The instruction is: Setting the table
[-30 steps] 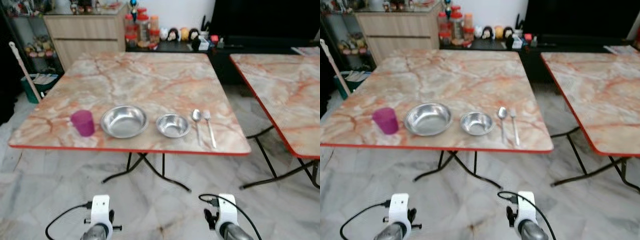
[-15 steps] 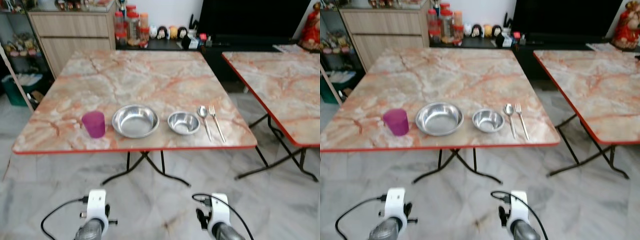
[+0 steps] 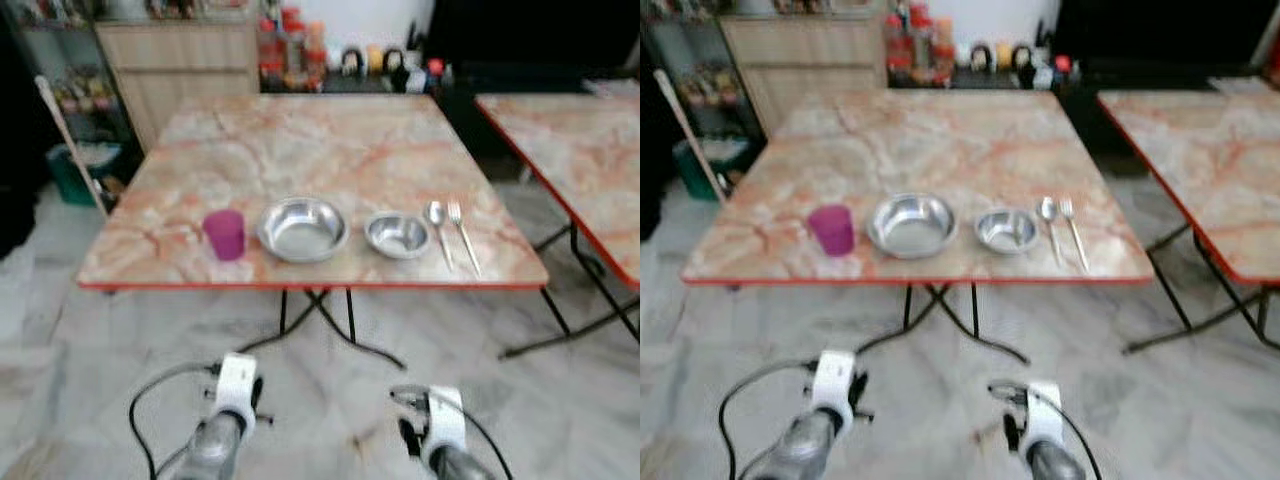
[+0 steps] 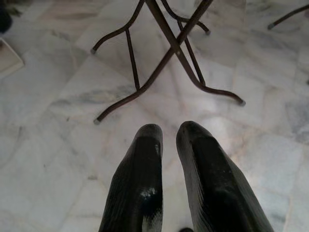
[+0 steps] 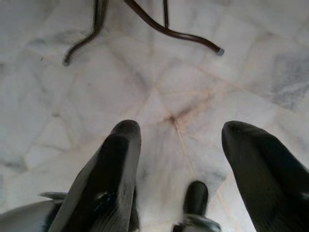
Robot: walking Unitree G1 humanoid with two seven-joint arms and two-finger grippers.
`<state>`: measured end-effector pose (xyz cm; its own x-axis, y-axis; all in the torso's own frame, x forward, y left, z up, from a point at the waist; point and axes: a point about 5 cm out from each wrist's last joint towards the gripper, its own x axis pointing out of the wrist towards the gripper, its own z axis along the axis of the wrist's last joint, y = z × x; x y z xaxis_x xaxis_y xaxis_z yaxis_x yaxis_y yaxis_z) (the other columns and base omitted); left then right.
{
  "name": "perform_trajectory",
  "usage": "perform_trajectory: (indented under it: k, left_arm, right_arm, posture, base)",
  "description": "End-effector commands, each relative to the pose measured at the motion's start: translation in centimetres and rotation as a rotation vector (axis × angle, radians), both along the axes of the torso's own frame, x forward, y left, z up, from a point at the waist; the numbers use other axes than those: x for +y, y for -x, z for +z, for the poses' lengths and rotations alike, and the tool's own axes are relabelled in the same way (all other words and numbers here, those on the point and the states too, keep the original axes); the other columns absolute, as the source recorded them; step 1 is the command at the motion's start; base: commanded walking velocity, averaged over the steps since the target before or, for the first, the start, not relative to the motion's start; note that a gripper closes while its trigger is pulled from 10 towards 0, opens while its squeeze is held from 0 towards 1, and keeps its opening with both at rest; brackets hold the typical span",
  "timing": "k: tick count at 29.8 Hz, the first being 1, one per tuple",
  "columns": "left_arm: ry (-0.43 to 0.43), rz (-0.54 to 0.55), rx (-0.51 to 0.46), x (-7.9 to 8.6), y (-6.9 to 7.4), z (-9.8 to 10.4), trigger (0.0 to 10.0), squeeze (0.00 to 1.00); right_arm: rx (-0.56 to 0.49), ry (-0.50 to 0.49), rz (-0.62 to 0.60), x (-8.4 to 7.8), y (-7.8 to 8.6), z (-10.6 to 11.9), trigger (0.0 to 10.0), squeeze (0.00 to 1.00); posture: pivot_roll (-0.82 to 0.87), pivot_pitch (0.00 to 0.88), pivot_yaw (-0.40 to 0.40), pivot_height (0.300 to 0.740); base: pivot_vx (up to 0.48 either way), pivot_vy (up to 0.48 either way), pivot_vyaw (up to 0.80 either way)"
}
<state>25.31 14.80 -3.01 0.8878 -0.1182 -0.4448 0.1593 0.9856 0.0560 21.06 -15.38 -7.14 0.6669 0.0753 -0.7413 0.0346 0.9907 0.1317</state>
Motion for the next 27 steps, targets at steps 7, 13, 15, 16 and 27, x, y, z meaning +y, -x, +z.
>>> perform_trajectory:
  k: [7, 13, 15, 16, 27]
  left_arm:
    - [-0.010, 0.000, -0.006, 0.28, -0.18, 0.15, 10.0, 0.00]
    - [-0.010, -0.004, -0.001, 0.29, -0.03, 0.04, 10.0, 0.00]
    - [-0.010, -0.006, 0.000, 0.23, 0.01, 0.01, 10.0, 0.00]
    - [-0.010, -0.009, 0.002, 0.17, 0.04, -0.03, 10.0, 0.00]
    - [-0.009, -0.008, 0.010, 0.22, 0.23, -0.18, 10.0, 0.00]
  right_arm:
    - [0.006, 0.013, -0.027, -0.77, 0.22, -0.09, 10.0, 0.00]
    - [0.006, 0.009, -0.031, -0.70, 0.29, -0.13, 10.0, 0.00]
    - [0.006, 0.008, -0.033, -0.70, 0.30, -0.14, 10.0, 0.00]
    - [0.007, 0.006, -0.034, -0.73, 0.35, -0.16, 10.0, 0.00]
    - [0.008, 0.004, -0.027, -0.61, 0.34, -0.16, 10.0, 0.00]
  posture:
    - [0.05, 0.000, 0.000, 0.740]
    - [0.05, 0.000, 0.004, 0.740]
    - [0.05, 0.000, 0.004, 0.740]
    - [0.06, 0.000, 0.004, 0.740]
    - [0.06, 0.000, 0.005, 0.740]
  base:
    - [0.282, 0.000, 0.00]
    - [0.284, 0.000, 0.00]
    - [0.285, 0.000, 0.00]
    - [0.285, 0.000, 0.00]
    - [0.286, 0.000, 0.00]
